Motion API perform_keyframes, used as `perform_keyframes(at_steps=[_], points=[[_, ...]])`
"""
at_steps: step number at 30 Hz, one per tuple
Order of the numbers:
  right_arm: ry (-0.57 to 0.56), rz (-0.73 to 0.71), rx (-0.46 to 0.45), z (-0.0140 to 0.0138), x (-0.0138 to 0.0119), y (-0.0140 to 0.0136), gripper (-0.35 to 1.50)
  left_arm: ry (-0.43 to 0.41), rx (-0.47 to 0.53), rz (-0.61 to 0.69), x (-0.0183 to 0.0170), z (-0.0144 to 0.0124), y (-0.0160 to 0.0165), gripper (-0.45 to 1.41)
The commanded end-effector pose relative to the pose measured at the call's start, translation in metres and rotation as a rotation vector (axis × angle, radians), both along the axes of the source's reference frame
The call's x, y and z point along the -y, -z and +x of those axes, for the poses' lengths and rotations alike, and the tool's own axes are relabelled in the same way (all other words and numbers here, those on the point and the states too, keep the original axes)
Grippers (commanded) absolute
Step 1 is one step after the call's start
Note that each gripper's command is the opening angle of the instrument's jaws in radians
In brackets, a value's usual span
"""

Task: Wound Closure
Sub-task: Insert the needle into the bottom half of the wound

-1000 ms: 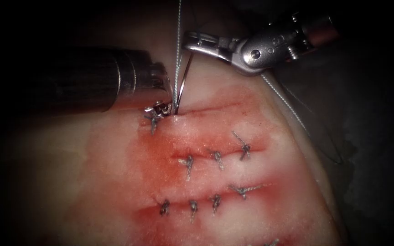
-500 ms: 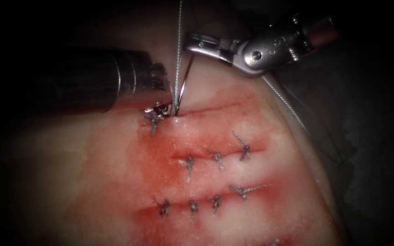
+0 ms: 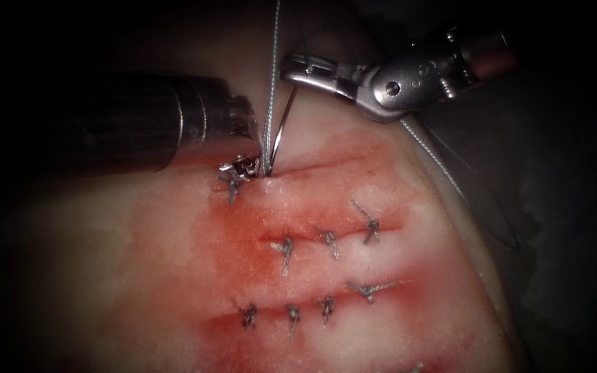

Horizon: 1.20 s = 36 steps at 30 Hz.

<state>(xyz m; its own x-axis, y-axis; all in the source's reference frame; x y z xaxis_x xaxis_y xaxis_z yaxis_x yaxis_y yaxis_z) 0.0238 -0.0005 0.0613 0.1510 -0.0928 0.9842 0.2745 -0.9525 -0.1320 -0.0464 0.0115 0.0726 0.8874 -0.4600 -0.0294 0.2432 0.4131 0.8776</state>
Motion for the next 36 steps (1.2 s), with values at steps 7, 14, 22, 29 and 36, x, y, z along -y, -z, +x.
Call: perform_keyframes(at_steps=[7,14,22,29,36], points=[[-0.009,0.000,0.003,0.0002,-0.0004,-0.0008,-0.35,0.001,-0.001,-0.001,-0.0008,-0.0006,-0.0003,-0.45],[-0.011,-0.017,0.011,0.0002,-0.0004,-0.0009,-0.35,-0.002,0.000,-0.001,-0.0008,-0.0006,-0.0002,-0.45],[-0.012,-0.018,0.012,0.0003,-0.0004,-0.0009,-0.35,-0.003,-0.003,0.002,-0.0008,-0.0006,-0.0002,-0.45],[-0.054,-0.012,0.040,0.0003,-0.0006,-0.0009,-0.35,-0.004,-0.002,0.002,-0.0007,-0.0006,-0.0001,-0.45],[-0.045,-0.012,0.029,0.0003,-0.0004,-0.0009,-0.35,-0.005,-0.002,0.002,-0.0007,-0.0006,-0.0001,-0.45]])
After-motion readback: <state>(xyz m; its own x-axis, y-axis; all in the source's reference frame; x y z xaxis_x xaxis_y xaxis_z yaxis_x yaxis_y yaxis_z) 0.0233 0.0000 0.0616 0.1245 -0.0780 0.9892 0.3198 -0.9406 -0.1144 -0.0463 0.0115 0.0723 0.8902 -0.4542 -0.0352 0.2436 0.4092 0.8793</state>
